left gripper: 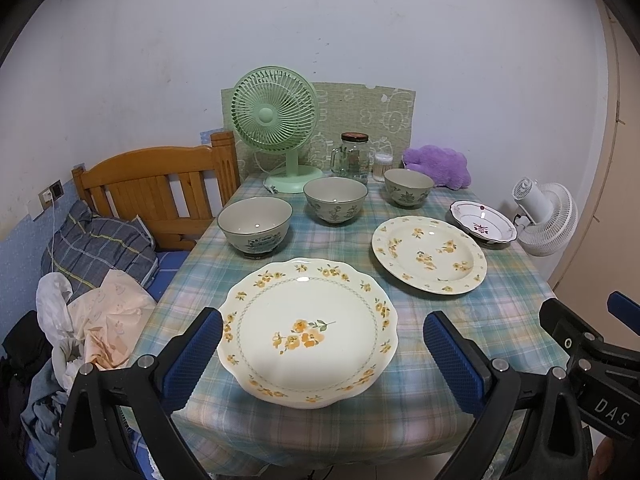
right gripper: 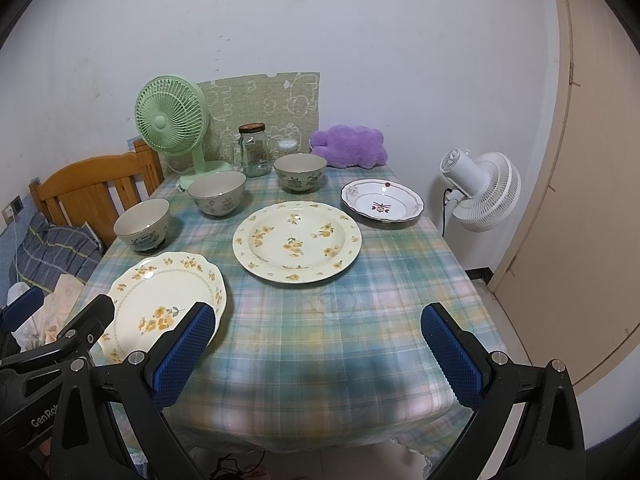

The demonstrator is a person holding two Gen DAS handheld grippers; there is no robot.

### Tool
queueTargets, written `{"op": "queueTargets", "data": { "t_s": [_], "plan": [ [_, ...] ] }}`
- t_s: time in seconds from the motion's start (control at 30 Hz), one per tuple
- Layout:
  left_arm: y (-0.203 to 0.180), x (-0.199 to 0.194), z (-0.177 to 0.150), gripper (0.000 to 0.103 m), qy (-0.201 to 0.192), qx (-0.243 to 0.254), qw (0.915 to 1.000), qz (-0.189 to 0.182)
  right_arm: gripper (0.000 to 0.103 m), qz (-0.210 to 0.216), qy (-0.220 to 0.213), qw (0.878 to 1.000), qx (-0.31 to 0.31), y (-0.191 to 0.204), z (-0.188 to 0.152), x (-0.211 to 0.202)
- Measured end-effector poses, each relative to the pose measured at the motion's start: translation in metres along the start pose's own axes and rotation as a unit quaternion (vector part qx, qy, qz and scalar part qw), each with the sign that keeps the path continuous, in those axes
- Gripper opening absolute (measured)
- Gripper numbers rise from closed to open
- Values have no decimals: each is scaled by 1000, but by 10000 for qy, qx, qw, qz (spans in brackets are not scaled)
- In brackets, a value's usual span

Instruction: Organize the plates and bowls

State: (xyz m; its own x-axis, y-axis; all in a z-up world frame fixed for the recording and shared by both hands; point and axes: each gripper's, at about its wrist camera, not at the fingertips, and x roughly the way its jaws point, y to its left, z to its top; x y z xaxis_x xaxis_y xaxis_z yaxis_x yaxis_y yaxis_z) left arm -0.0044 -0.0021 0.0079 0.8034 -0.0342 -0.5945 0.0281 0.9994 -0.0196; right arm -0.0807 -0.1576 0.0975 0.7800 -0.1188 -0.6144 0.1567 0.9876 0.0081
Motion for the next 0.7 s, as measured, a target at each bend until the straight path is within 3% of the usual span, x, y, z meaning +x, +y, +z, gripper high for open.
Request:
{"op": "queueTargets", "data": {
  "t_s": [0.43, 0.7],
  "plan": [
    [11, -2, 2, 100, 37, -50, 10000, 35, 103, 78, 94, 9999, -33, 4, 1, 6],
    [22, 15, 12, 98, 83, -19, 9996, 278, 101, 226, 181, 9994, -188, 23, 14, 19]
  ]
}}
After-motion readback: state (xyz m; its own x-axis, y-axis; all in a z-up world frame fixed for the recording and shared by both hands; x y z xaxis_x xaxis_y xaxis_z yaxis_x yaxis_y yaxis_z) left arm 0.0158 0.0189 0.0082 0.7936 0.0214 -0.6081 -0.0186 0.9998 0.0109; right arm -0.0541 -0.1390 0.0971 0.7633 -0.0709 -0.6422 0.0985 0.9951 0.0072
